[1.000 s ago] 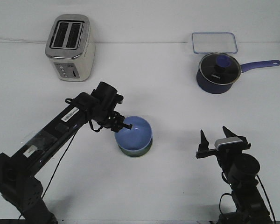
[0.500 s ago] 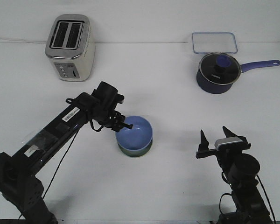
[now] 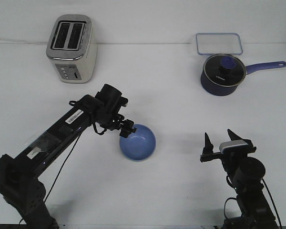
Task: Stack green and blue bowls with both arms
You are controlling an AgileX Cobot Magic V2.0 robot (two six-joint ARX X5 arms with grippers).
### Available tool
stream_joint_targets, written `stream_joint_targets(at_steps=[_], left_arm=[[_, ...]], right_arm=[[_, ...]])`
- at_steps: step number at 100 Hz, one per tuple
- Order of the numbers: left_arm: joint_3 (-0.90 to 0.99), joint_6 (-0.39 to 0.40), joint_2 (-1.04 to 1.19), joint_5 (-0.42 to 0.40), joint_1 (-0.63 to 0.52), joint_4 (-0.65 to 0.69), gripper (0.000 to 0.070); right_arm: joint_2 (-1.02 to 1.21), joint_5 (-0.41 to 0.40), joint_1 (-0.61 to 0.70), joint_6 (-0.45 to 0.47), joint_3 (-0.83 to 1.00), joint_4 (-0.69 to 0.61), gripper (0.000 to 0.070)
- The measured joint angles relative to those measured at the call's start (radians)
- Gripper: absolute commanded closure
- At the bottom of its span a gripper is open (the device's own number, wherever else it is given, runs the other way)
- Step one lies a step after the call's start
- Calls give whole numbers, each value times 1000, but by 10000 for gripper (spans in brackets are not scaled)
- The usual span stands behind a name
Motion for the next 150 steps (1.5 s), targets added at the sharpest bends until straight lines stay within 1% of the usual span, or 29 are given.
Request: stream_joint_targets(at_steps=[26, 46, 61, 75, 87, 92, 115, 135, 150], left_arm=[[0, 0, -17, 0, 17, 0, 279], [0, 0, -157, -4, 73, 17, 279], [0, 0, -264, -77, 128, 41, 279], [-1, 0, -347, -92, 182, 49, 279], [-42, 0, -453, -142, 209, 91, 279], [-77, 0, -505, -160, 220, 117, 279], [-330, 0, -717, -166, 251, 265, 279], [-618, -16, -915, -167, 251, 463, 279], [-819, -21, -1020, -195, 251, 605, 279]], right_arm=[[0, 0, 0, 0, 0, 0, 134], [0, 0, 0, 0, 0, 0, 134], [0, 0, 0, 0, 0, 0, 134], [0, 0, 0, 0, 0, 0, 134], [0, 0, 0, 0, 0, 0, 134], [0, 0, 0, 0, 0, 0, 134], [0, 0, 0, 0, 0, 0, 134], [0, 0, 0, 0, 0, 0, 134], [0, 0, 0, 0, 0, 0, 134]])
